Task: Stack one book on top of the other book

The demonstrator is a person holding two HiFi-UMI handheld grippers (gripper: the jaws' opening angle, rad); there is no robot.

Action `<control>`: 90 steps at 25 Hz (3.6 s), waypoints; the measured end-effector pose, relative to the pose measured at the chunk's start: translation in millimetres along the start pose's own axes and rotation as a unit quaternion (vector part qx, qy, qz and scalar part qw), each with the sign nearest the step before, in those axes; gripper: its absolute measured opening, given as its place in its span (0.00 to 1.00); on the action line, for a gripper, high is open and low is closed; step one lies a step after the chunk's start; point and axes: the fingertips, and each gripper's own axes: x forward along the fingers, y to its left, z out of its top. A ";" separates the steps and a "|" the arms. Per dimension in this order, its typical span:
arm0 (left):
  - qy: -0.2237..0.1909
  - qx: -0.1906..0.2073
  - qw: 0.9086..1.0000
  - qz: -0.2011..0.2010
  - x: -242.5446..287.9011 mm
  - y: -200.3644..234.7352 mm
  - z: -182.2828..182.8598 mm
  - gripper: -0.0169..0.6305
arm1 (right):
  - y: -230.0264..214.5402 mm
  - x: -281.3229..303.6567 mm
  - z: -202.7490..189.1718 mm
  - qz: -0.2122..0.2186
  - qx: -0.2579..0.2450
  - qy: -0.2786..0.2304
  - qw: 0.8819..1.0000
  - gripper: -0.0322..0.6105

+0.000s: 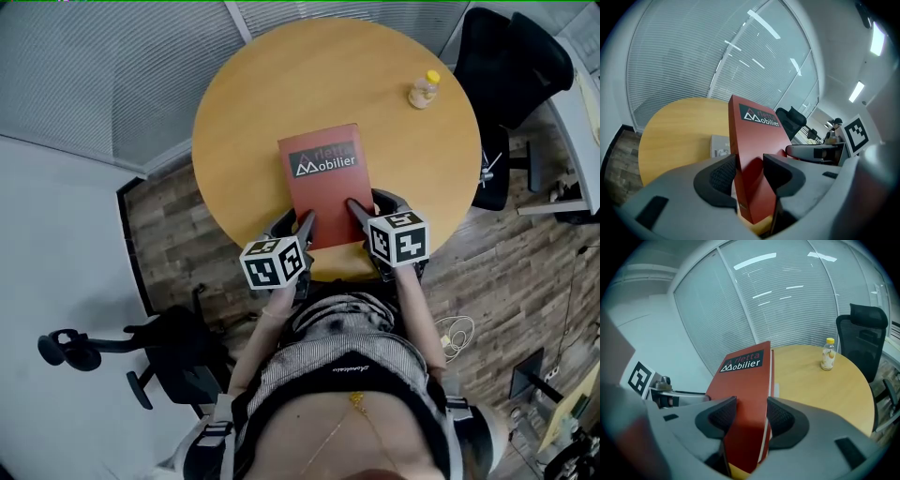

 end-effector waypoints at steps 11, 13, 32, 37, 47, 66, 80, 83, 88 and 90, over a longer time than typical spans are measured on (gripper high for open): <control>0.005 0.008 1.000 -0.014 1.7 9.1 2.9 0.32 | 3.8 6.9 -0.1 -0.009 0.009 -0.005 1.000 0.39; 0.006 0.009 1.000 -0.016 1.0 8.9 2.0 0.32 | 4.2 5.5 -0.4 -0.014 0.008 -0.005 1.000 0.39; 0.038 0.004 0.999 -0.012 19.8 23.2 -11.7 0.31 | -8.1 29.1 -15.7 -0.008 0.025 0.033 0.999 0.39; 0.059 0.003 0.998 -0.014 30.0 29.7 -23.6 0.31 | -14.5 39.8 -28.5 -0.010 0.034 0.051 0.998 0.39; 0.100 -0.001 0.995 -0.010 49.1 41.8 -50.3 0.30 | -27.1 59.3 -59.2 -0.010 0.060 0.082 0.995 0.39; 0.151 -0.043 0.988 0.002 78.8 64.4 -73.4 0.30 | -45.0 96.4 -84.1 -0.002 0.073 0.127 0.989 0.39; 0.155 -0.034 0.987 -0.015 80.7 67.3 -75.2 0.30 | -44.6 97.8 -85.4 0.009 0.066 0.108 0.992 0.39; 0.154 -0.032 0.987 -0.018 81.5 67.5 -74.8 0.30 | -44.6 98.4 -84.7 0.010 0.064 0.107 0.992 0.39; 0.152 -0.030 0.988 -0.017 80.6 67.5 -75.4 0.30 | -44.2 98.4 -85.2 0.009 0.064 0.104 0.992 0.39; 0.151 -0.029 0.988 -0.017 80.8 67.8 -75.0 0.30 | -44.5 98.7 -86.6 0.010 0.068 0.106 0.992 0.39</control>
